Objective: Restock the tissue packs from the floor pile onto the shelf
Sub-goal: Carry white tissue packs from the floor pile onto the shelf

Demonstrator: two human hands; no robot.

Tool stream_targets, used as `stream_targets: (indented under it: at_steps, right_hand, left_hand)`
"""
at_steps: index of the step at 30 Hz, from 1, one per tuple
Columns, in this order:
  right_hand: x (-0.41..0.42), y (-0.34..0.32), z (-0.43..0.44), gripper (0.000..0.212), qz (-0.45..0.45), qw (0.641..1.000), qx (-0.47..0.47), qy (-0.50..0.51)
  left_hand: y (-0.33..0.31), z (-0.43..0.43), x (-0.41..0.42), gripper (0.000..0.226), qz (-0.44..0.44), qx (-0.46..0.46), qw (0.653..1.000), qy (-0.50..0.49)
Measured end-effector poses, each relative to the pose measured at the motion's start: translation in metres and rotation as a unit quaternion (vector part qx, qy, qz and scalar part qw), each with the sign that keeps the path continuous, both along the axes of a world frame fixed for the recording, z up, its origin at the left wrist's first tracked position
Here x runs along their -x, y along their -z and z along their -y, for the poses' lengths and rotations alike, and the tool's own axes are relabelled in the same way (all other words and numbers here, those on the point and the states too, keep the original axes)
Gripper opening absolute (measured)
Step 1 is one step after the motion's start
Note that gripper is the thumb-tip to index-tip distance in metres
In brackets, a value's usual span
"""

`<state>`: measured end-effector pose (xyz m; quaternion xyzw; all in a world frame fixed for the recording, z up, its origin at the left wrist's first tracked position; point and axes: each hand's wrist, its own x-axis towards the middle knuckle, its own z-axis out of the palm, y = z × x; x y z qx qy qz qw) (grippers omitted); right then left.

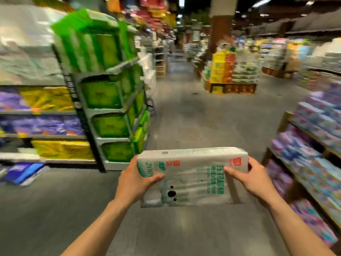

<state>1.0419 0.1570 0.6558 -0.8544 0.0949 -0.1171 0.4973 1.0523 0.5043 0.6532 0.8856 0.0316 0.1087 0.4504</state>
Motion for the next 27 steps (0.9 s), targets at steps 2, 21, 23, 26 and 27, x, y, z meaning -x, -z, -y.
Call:
stream_targets:
  at_steps: [2,21,23,26,27]
  right_hand:
    - [-0.071,-0.011,-0.045,0.044,0.011,0.998,-0.012,-0.068]
    - [-0.425,-0.044,-0.588,0.047,0.029,0.892,-0.028,-0.45]
    - [-0.444,-0.047,-0.643,0.047,0.021,0.888,-0.043,-0.457]
    - [-0.479,-0.054,-0.727,0.053,0.013,0.882,-0.061,-0.468]
    - [-0.49,-0.058,-0.753,0.053,0.012,0.882,-0.065,-0.466]
  left_hand:
    - [-0.007,-0.042,-0.029,0.083,0.001,0.012,0.998,-0.062]
    - [-0.026,-0.469,-0.156,0.09,0.047,0.0,0.903,-0.427]
    - [-0.035,-0.519,-0.172,0.091,0.043,-0.014,0.899,-0.436]
    - [-0.059,-0.596,-0.201,0.089,0.05,-0.033,0.892,-0.449]
    - [-0.065,-0.621,-0.211,0.089,0.05,-0.041,0.89,-0.451]
